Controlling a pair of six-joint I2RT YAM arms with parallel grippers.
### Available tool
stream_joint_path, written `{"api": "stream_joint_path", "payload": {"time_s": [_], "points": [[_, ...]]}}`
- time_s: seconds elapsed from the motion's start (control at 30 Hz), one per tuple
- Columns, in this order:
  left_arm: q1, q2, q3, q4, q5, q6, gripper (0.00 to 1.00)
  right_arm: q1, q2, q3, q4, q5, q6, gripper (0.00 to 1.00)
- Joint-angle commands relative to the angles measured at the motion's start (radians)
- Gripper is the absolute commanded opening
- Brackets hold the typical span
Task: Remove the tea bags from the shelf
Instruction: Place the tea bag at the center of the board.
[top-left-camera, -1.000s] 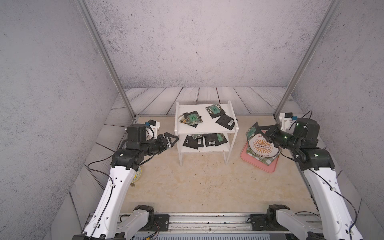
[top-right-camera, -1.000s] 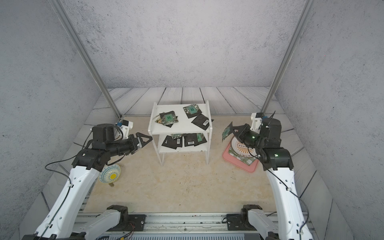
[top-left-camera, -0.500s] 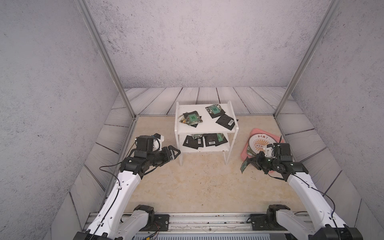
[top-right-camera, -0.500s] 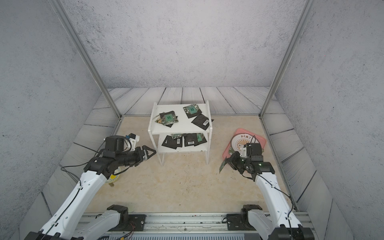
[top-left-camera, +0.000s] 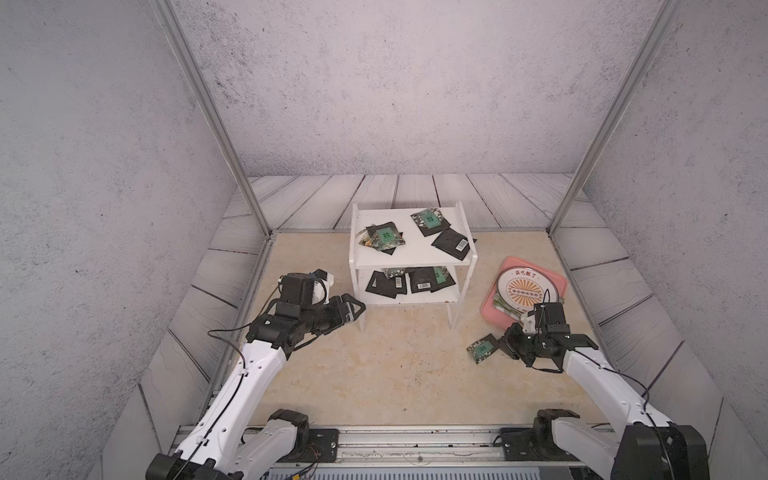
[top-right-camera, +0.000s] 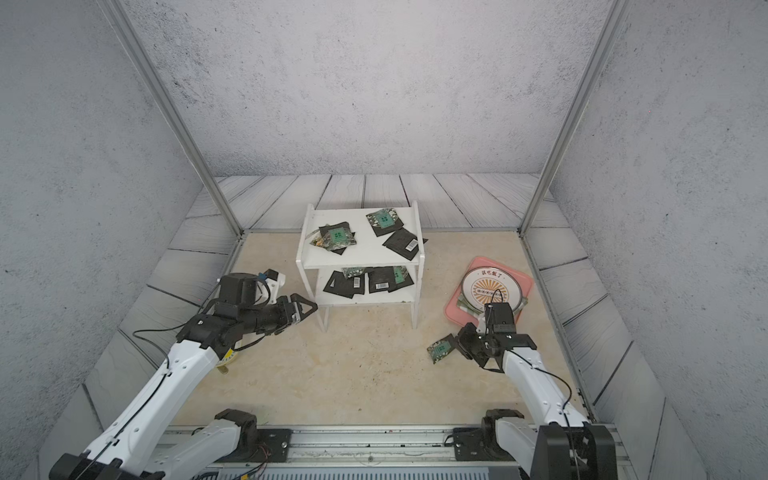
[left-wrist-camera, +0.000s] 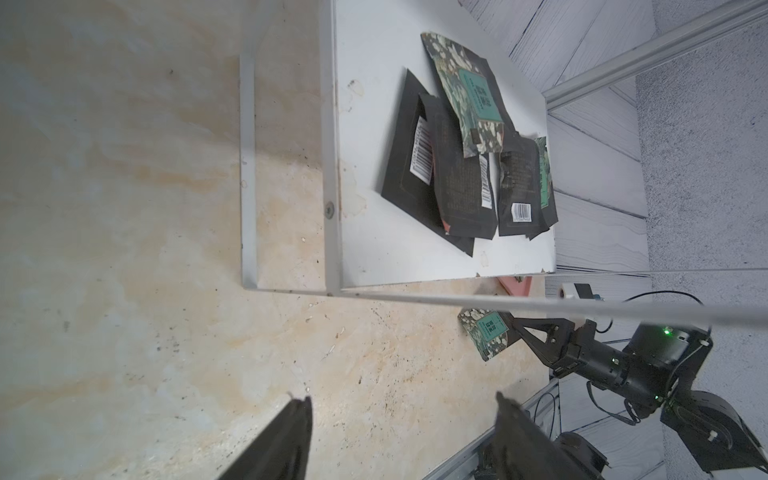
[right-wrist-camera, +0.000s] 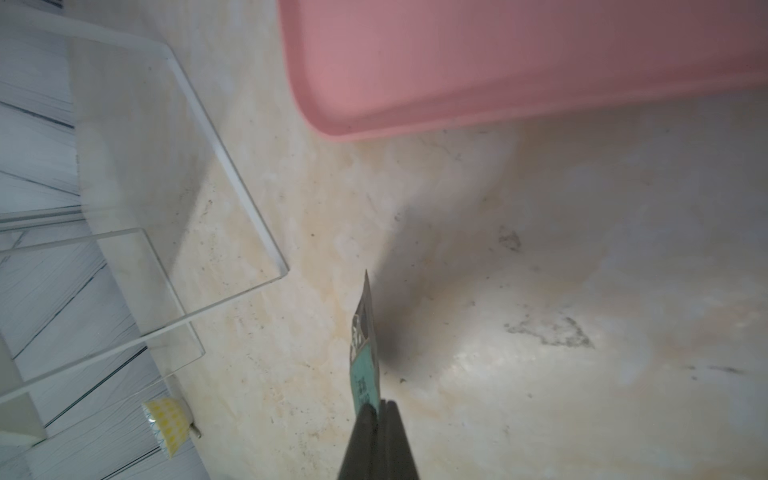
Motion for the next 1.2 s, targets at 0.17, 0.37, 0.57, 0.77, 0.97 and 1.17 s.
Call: {"api": "stream_joint_path", "payload": {"time_s": [0.17, 0.37, 0.57, 0.77, 0.97, 1.17], "points": [[-0.015, -0.001, -0.022, 0.023, -0.013, -0.004, 0.73, -0.003, 0.046, -0.007, -0.033, 0.228, -0.022, 0.00], [-0.017, 0.002, -0.024, 0.013, -0.018, -0.010, 0.72, -0.010, 0.071, -0.002, -0.019, 0.258, -0.029, 0.00], [-0.018, 0.003, -0.030, 0.018, -0.016, -0.016, 0.72, -0.013, 0.090, -0.011, 0.001, 0.250, -0.021, 0.00], [-0.018, 0.005, -0.027, 0.016, -0.012, -0.017, 0.73, -0.012, 0.094, -0.018, 0.004, 0.235, -0.029, 0.01], [-0.018, 0.010, -0.022, 0.017, -0.014, -0.027, 0.73, -0.012, 0.092, 0.002, -0.045, 0.244, -0.058, 0.21], [-0.020, 0.013, -0.017, 0.018, -0.015, -0.030, 0.72, -0.012, 0.067, 0.010, -0.081, 0.253, -0.064, 0.26]]}}
